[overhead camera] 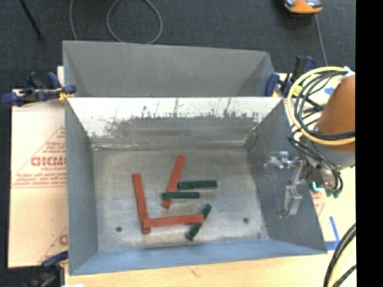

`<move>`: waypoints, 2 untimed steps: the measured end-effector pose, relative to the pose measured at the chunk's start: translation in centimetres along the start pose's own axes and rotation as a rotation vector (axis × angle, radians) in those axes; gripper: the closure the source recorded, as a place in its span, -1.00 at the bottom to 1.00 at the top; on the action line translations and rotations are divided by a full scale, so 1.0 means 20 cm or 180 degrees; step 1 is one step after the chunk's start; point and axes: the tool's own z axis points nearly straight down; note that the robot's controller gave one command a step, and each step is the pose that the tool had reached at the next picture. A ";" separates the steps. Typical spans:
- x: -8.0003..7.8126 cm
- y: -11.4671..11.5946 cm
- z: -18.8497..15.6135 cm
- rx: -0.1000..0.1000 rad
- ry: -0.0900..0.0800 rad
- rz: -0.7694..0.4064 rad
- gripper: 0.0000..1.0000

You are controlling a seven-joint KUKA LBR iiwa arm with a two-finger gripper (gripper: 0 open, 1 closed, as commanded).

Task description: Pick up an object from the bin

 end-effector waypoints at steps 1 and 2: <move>-0.02 0.18 0.63 -0.0009 0.0001 0.0304 -1.00; -0.27 0.75 0.55 -0.0016 -0.0035 0.0465 -1.00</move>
Offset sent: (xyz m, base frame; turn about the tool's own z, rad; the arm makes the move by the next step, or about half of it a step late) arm 0.0045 0.0350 -0.1231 0.0979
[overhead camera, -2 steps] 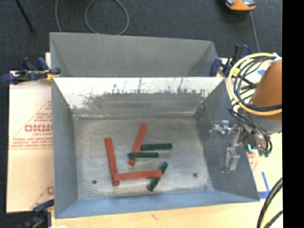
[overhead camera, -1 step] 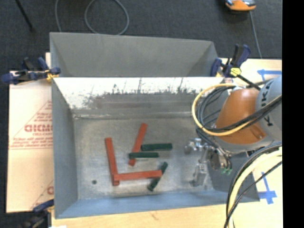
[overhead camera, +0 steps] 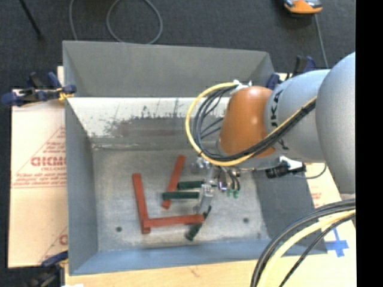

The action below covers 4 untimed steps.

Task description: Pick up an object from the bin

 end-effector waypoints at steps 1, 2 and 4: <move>-0.01 -0.06 0.19 0.0014 0.0012 0.0048 -1.00; -0.01 -0.06 0.18 0.0019 0.0010 0.0030 1.00; 0.19 0.28 -0.20 0.0017 0.0017 0.0042 -1.00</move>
Offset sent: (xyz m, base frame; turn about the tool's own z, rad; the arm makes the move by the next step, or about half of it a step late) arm -0.0011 -0.0108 -0.0373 0.0173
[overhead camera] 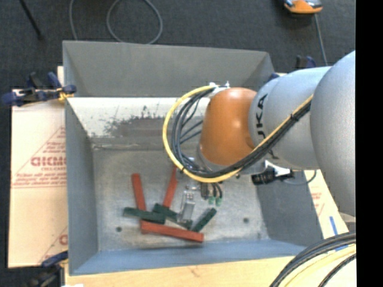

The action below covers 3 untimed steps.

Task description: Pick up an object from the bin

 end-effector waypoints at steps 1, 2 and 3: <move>0.20 0.35 0.39 -0.0004 0.0021 0.0248 -1.00; 0.18 0.34 0.37 -0.0003 0.0002 0.0254 1.00; 0.21 0.34 -0.22 -0.0014 -0.0020 0.0148 1.00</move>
Offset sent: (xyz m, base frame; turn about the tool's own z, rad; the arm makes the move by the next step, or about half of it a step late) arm -0.0265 0.0728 -0.0764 0.0849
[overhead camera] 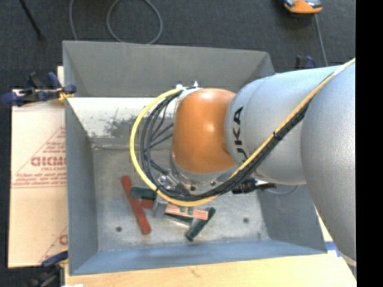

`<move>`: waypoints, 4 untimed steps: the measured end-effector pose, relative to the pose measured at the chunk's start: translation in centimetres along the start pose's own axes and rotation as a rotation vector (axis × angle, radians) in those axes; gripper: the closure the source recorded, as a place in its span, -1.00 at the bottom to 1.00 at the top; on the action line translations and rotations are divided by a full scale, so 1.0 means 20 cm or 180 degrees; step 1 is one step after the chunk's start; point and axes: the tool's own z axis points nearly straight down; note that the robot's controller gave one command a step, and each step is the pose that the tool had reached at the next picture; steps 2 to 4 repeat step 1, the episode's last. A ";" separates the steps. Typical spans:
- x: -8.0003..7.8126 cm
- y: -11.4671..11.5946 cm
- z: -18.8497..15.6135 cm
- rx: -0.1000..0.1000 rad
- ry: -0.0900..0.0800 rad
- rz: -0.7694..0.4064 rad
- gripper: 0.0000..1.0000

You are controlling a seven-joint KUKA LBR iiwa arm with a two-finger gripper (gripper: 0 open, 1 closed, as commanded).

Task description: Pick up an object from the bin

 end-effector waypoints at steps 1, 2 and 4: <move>-0.40 -0.02 -0.24 0.0003 -0.0016 0.0105 1.00; -0.40 -0.02 -0.24 0.0003 -0.0016 0.0105 1.00; -0.40 -0.02 -0.24 0.0003 -0.0016 0.0105 1.00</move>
Offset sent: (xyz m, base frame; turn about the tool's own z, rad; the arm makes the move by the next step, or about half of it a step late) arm 0.0716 -0.0187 0.0449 0.0312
